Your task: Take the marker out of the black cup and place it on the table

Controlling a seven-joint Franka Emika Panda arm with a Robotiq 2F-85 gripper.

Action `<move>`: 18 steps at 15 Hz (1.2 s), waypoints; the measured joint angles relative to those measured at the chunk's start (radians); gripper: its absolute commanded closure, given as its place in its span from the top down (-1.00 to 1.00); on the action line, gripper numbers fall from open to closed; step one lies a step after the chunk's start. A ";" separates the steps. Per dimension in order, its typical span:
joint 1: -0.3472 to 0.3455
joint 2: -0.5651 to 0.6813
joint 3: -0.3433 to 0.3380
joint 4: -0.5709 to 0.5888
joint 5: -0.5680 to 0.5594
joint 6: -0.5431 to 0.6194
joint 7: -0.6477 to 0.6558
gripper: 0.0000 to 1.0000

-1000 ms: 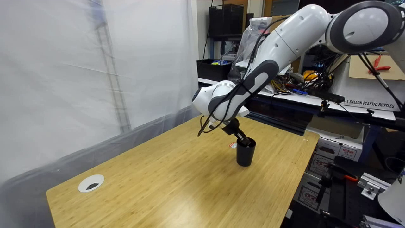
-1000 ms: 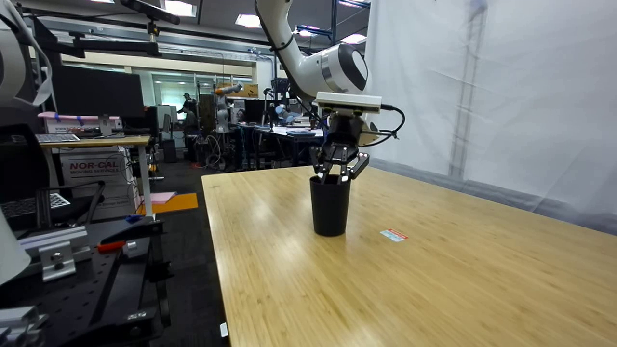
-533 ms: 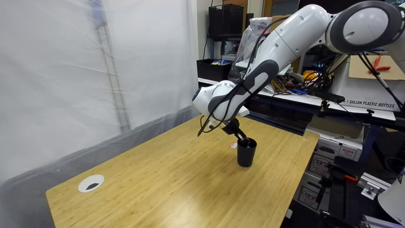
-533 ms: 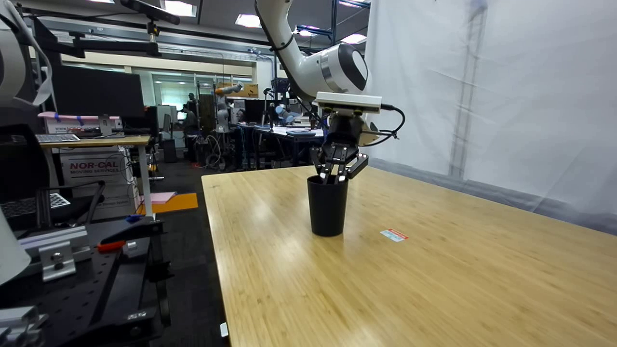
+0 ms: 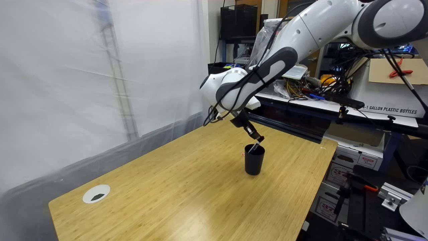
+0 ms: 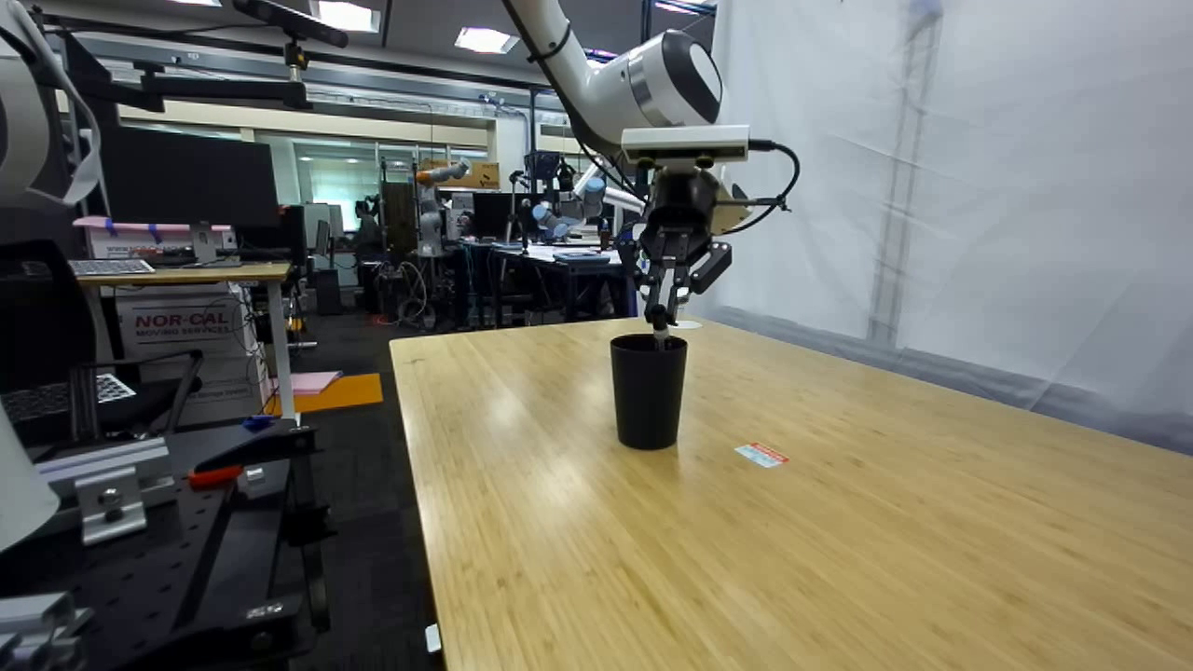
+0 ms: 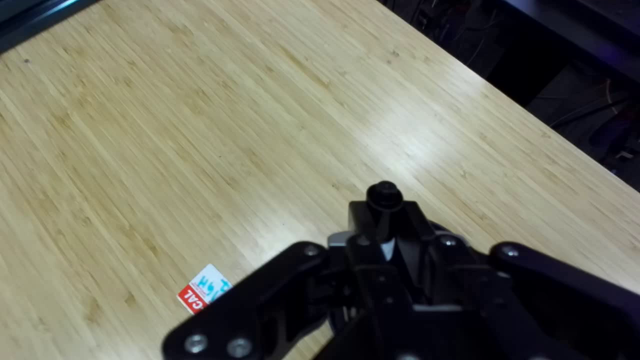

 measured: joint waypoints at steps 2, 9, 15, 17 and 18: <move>0.001 -0.031 -0.001 0.017 -0.002 -0.050 0.017 -0.91; 0.009 -0.076 -0.002 0.035 -0.039 -0.124 0.067 -0.91; 0.004 -0.076 -0.034 0.065 -0.055 -0.135 0.078 -0.91; -0.003 -0.076 -0.048 0.071 -0.055 -0.135 0.080 -0.91; -0.007 -0.076 -0.053 0.071 -0.055 -0.133 0.083 -0.91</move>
